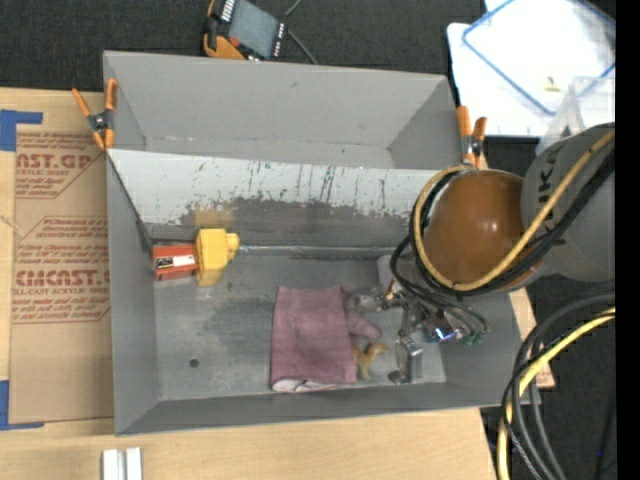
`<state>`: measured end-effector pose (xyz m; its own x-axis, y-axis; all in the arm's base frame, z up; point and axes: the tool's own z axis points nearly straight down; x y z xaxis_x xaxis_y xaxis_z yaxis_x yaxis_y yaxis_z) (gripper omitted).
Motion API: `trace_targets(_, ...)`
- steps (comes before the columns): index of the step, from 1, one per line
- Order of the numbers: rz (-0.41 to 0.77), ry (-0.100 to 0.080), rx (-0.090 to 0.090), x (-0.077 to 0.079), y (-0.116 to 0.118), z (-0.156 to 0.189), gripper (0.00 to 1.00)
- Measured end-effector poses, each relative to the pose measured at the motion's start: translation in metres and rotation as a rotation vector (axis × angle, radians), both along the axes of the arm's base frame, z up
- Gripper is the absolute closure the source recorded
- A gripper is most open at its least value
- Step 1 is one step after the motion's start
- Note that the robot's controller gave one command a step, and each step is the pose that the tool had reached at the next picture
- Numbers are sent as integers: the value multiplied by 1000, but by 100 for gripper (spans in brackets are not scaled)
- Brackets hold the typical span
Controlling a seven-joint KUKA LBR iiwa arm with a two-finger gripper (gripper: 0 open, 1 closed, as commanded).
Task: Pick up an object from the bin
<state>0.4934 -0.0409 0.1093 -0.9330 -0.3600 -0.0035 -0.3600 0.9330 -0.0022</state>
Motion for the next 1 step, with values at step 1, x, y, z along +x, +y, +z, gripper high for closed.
trace_targets(1, 257, 1, -1, 2, 23, -33, 0)
